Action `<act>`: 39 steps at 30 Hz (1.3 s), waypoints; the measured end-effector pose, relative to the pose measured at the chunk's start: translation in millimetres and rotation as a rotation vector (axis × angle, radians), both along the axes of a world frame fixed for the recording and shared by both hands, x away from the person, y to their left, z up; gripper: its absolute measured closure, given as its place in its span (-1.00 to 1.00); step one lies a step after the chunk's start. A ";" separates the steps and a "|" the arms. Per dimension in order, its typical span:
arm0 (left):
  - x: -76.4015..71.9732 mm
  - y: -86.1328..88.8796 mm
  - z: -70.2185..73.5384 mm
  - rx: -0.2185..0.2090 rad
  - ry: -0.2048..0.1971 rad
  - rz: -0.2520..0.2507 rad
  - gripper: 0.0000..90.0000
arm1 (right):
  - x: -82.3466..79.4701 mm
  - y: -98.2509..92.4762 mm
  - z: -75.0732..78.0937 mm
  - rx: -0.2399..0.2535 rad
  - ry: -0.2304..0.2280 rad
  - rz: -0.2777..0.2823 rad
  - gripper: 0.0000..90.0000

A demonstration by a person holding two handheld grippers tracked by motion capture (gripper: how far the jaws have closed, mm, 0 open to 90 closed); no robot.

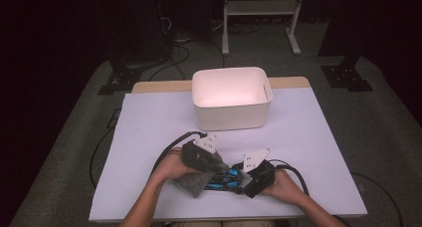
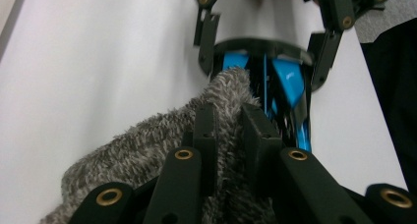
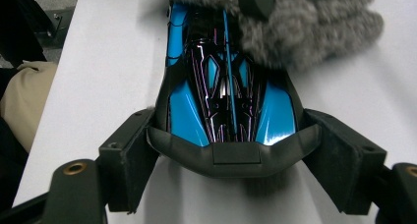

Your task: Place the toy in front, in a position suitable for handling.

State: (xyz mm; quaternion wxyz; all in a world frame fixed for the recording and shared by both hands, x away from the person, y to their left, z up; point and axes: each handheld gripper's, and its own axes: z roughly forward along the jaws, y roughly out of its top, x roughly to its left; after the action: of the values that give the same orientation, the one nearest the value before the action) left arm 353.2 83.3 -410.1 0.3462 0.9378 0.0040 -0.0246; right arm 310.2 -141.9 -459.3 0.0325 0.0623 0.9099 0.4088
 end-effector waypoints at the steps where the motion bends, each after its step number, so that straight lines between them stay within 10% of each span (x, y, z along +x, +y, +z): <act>1: 0.1 -4.2 0.6 0.006 -0.007 -0.013 0.73 | -0.1 0.1 0.0 0.000 0.000 -0.001 -0.49; 14: -2.4 -33.7 0.3 0.022 -0.006 -0.076 0.73 | 0.0 -0.5 0.1 -0.002 0.000 0.001 -0.49; 39: -24.7 66.3 -11.0 -0.013 0.021 0.075 0.71 | -1.0 -1.2 0.9 -0.009 0.001 -0.008 -0.49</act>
State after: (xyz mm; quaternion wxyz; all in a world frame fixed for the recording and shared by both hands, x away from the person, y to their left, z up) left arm 328.5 149.6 -421.1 0.3529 0.9345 0.0426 -0.0212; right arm 309.1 -143.1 -458.4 0.0339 0.0659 0.9116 0.4044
